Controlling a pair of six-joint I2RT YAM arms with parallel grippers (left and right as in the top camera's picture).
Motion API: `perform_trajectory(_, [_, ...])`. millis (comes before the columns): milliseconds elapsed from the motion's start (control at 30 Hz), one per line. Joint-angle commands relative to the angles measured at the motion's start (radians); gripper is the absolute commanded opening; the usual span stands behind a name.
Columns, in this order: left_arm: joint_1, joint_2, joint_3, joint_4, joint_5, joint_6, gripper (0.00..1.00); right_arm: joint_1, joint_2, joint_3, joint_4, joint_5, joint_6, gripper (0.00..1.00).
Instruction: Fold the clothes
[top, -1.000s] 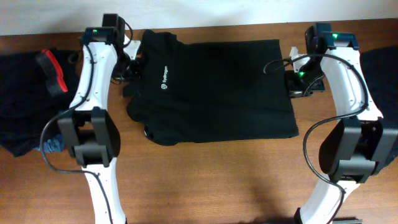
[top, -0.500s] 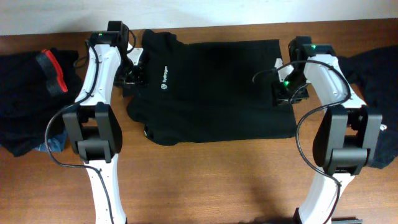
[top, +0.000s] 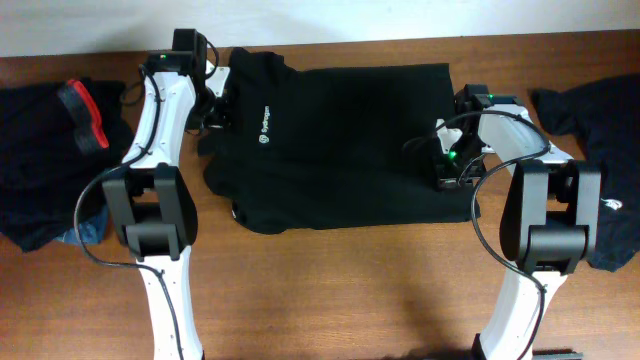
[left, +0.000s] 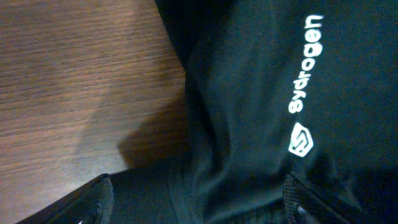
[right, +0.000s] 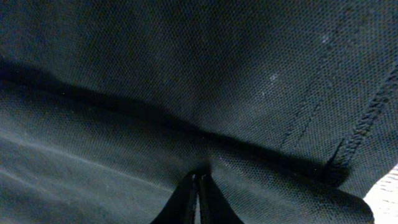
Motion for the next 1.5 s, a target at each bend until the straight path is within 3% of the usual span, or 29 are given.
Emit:
perform_trajectory(0, [0.003,0.072,0.015,0.001,0.0,0.01,0.71,0.004,0.007,-0.007,0.002,0.002,-0.007,0.07])
perform_trajectory(33, [0.003,0.085,0.015,0.002,-0.001,0.01,0.56,0.004,0.007,-0.007,0.002,0.002,-0.007,0.07])
perform_trajectory(67, [0.003,0.091,0.015,-0.001,-0.014,0.01,0.18,0.004,0.007,-0.007,0.002,0.002,-0.007,0.07])
perform_trajectory(100, [0.003,0.1,0.015,-0.009,-0.08,0.01,0.01,0.004,0.007,-0.007,-0.002,0.002,-0.007,0.07])
perform_trajectory(233, [0.01,0.101,0.018,-0.021,-0.37,-0.067,0.0,0.004,0.007,-0.007,-0.001,0.002,-0.007,0.07])
perform_trajectory(367, [0.027,0.101,0.029,-0.03,-0.42,-0.135,0.01,0.004,0.007,-0.007,-0.002,0.002,-0.007,0.07])
perform_trajectory(433, [0.028,0.101,0.03,-0.027,-0.399,-0.134,0.07,0.004,0.007,-0.007,-0.002,0.002,-0.006,0.08])
perform_trajectory(467, [0.028,0.101,0.03,-0.027,-0.398,-0.134,0.12,0.004,0.007,-0.007,-0.002,0.002,-0.005,0.07])
perform_trajectory(500, [0.028,0.101,0.03,-0.027,-0.397,-0.134,0.25,0.004,0.007,-0.007,-0.001,0.001,0.001,0.07])
perform_trajectory(567, [0.028,0.101,0.03,-0.029,-0.396,-0.135,0.34,0.005,0.007,-0.007,-0.001,0.001,0.0,0.07])
perform_trajectory(667, [0.026,0.101,0.03,-0.031,-0.39,-0.134,0.36,0.005,0.007,-0.007,-0.001,0.001,0.001,0.04])
perform_trajectory(933, [0.025,0.085,0.098,-0.121,-0.353,-0.135,0.62,0.005,0.001,0.131,-0.073,-0.006,0.001,0.04])
perform_trajectory(1033, [0.025,0.048,0.19,-0.186,-0.319,-0.135,0.84,0.007,-0.005,0.251,-0.149,-0.022,0.0,0.04])
perform_trajectory(1067, [0.026,0.035,0.221,-0.211,-0.306,-0.135,0.85,0.007,-0.005,0.286,-0.175,-0.033,0.0,0.04])
perform_trajectory(1100, [0.026,0.023,0.246,-0.233,-0.301,-0.135,0.99,0.009,-0.005,0.309,-0.192,-0.042,-0.001,0.04])
perform_trajectory(1267, [0.027,-0.011,0.309,-0.394,-0.298,-0.175,0.99,0.056,0.003,0.298,-0.222,-0.087,-0.039,0.04])
perform_trajectory(1367, [0.042,-0.009,0.233,-0.459,-0.295,-0.268,0.99,0.098,0.009,0.222,-0.176,-0.076,-0.049,0.04])
perform_trajectory(1467, [0.073,-0.009,0.124,-0.446,-0.205,-0.272,0.99,0.103,0.009,0.146,-0.112,-0.076,-0.048,0.04])
